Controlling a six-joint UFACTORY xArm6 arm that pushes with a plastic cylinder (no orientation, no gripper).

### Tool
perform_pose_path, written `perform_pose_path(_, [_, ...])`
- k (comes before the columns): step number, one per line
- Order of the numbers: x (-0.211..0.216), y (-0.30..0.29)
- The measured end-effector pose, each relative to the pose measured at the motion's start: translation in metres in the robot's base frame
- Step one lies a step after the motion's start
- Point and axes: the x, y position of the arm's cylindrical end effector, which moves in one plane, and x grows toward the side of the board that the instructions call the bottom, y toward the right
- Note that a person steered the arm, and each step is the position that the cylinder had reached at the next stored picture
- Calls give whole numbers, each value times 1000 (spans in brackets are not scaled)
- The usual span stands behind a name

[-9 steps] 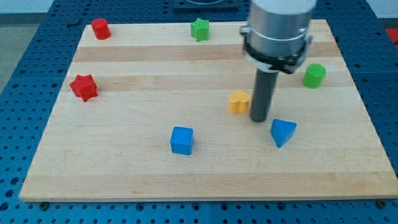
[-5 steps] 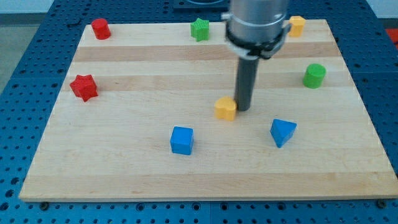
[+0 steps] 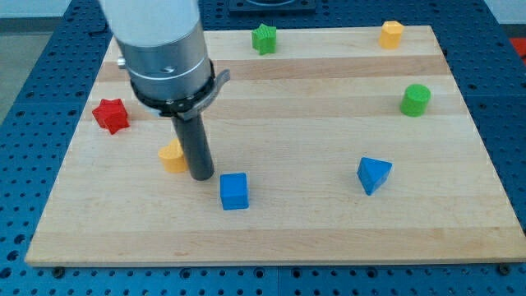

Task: Push the yellow heart towards the bottom left of the board

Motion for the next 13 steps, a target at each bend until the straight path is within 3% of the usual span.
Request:
perform_pose_path(1, [-18,-3])
perform_pose_path(3, [-19,-112])
perform_pose_path(6, [-66,-127])
perform_pose_path(9, [-2,-162])
perform_pose_path(12, [-39,-153])
perform_pose_path(13, [-15,-146])
